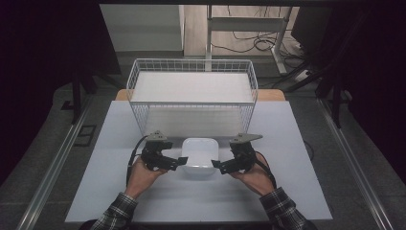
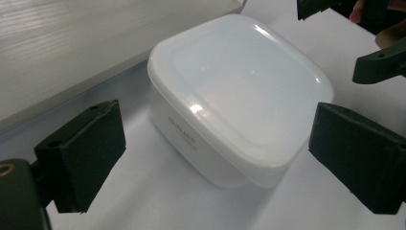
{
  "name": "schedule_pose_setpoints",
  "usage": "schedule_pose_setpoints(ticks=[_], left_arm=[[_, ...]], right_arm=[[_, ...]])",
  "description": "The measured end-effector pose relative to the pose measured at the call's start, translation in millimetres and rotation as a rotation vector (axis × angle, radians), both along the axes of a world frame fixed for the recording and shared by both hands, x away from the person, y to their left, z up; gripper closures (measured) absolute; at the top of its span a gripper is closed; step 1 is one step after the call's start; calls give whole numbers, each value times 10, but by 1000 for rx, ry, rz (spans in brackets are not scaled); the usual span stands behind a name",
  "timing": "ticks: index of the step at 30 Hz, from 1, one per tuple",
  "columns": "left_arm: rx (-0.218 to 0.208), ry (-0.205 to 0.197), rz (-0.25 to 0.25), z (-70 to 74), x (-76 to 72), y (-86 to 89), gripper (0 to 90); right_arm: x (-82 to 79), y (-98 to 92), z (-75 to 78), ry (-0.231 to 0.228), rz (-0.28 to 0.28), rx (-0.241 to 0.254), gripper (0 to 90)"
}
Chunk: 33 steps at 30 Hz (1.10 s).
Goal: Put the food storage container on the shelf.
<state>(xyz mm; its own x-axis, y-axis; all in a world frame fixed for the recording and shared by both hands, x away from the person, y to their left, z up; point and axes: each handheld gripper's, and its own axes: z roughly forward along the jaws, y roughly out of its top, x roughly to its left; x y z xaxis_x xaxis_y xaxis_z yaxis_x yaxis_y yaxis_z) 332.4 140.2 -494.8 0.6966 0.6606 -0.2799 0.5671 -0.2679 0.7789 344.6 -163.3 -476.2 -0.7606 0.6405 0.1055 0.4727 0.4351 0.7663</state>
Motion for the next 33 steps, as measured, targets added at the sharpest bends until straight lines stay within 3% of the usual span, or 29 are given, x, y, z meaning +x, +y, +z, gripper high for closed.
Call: schedule_pose_setpoints(ticks=[6, 7, 9, 11, 14, 17, 19, 20, 21, 22, 23, 24, 25, 28, 33], left_arm=[[23, 5, 17, -1, 149, -105, 104], [31, 14, 19, -24, 190, -109, 114], [6, 32, 20, -78, 215, -119, 136], [13, 43, 15, -117, 223, -130, 141], [-43, 70, -6, -164, 231, -98, 187], [-80, 91, -31, -168, 198, -79, 310], [-98, 113, -14, -169, 155, -56, 379], [-116, 138, -5, -168, 124, -27, 379], [-131, 150, -5, -167, 89, 16, 455], [-131, 150, -5, -167, 89, 16, 490], [-145, 173, 7, -150, 48, 40, 520], [-145, 173, 7, -150, 48, 40, 545], [-151, 187, 16, -124, 26, 59, 585], [-154, 185, 29, -86, -11, 67, 677], [-125, 130, 64, -33, -61, 76, 788]], right_arm=[[100, 137, 7, 53, 4, -16, 21], [146, 167, -12, 69, -16, -14, 43], [191, 170, -44, 74, -22, -4, 68], [209, 168, -63, 84, -28, 0, 83], [248, 157, -125, 128, -26, 19, 135], [260, 131, -142, 205, -6, 85, 266], [231, 101, -140, 257, -35, 105, 332], [231, 101, -140, 257, -35, 105, 332], [203, 53, -131, 294, -47, 126, 410], [203, 53, -131, 294, -47, 126, 410], [163, 1, -104, 328, -70, 146, 505], [163, 1, -104, 328, -70, 146, 505], [130, -27, -63, 324, -86, 147, 599], [87, -36, -21, 324, -102, 140, 645], [-11, -21, 73, 224, -138, 111, 773]])
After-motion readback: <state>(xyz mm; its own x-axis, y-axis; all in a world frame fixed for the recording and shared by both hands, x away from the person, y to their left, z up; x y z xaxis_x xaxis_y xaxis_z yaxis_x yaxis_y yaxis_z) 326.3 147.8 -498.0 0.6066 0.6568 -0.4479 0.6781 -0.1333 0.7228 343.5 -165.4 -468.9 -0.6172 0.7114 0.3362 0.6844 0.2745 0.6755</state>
